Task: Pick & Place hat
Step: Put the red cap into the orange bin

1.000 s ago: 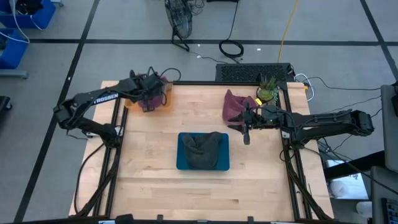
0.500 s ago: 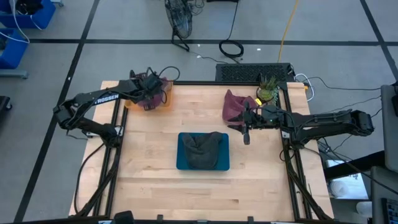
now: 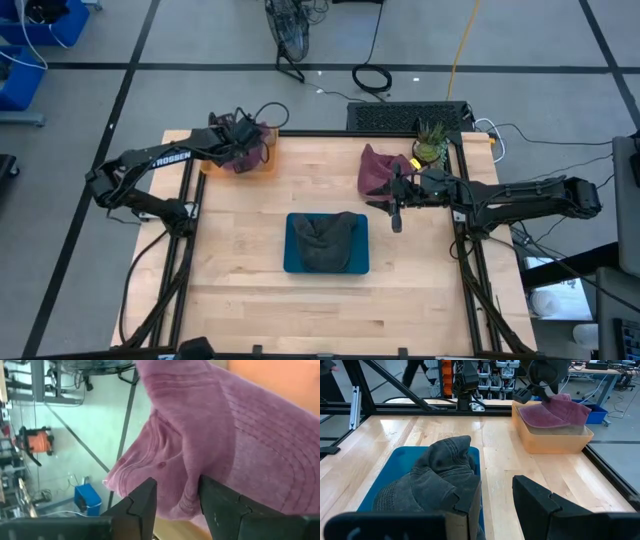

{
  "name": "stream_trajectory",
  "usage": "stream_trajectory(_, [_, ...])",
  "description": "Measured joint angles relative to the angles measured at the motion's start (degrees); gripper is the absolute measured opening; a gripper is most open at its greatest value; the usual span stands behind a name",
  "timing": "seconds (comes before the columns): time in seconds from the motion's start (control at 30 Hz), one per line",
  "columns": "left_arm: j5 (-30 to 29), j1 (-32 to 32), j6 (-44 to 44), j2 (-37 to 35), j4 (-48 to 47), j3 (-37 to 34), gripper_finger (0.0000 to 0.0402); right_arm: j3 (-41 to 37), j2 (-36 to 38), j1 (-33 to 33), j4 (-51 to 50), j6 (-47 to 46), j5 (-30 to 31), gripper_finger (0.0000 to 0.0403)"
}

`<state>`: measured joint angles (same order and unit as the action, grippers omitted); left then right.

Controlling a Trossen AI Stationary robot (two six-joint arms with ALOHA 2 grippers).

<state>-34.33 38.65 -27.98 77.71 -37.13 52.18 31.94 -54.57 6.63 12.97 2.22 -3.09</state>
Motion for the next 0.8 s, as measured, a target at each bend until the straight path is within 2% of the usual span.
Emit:
stream_trajectory(0.2, [-0.3, -0.9, 1.8, 0.0, -1.3, 0.0, 0.015, 0.0, 0.0, 0.0, 0.0, 0.0, 0.0, 0.01])
stream_trajectory(0.37, [-3.7, -3.5, 1.4, -0.1, -2.6, 0.1, 0.015, 0.0, 0.0, 0.0, 0.0, 0.2, 0.0, 0.01])
stream_trajectory(0.63, [-4.7, -5.7, 4.8, -0.1, -4.1, 3.7, 0.015, 0.0, 0.0, 0.0, 0.0, 0.4, 0.0, 0.01])
stream_trajectory(0.73, [-4.7, -6.5, 8.7, -0.1, -8.6, 6.7, 0.015, 0.0, 0.0, 0.0, 0.0, 0.4, 0.0, 0.01])
stream_trajectory(0.8, [-2.1, -7.3, 14.6, -0.1, -13.8, 9.1, 0.015, 0.0, 0.0, 0.0, -0.1, 0.4, 0.0, 0.01])
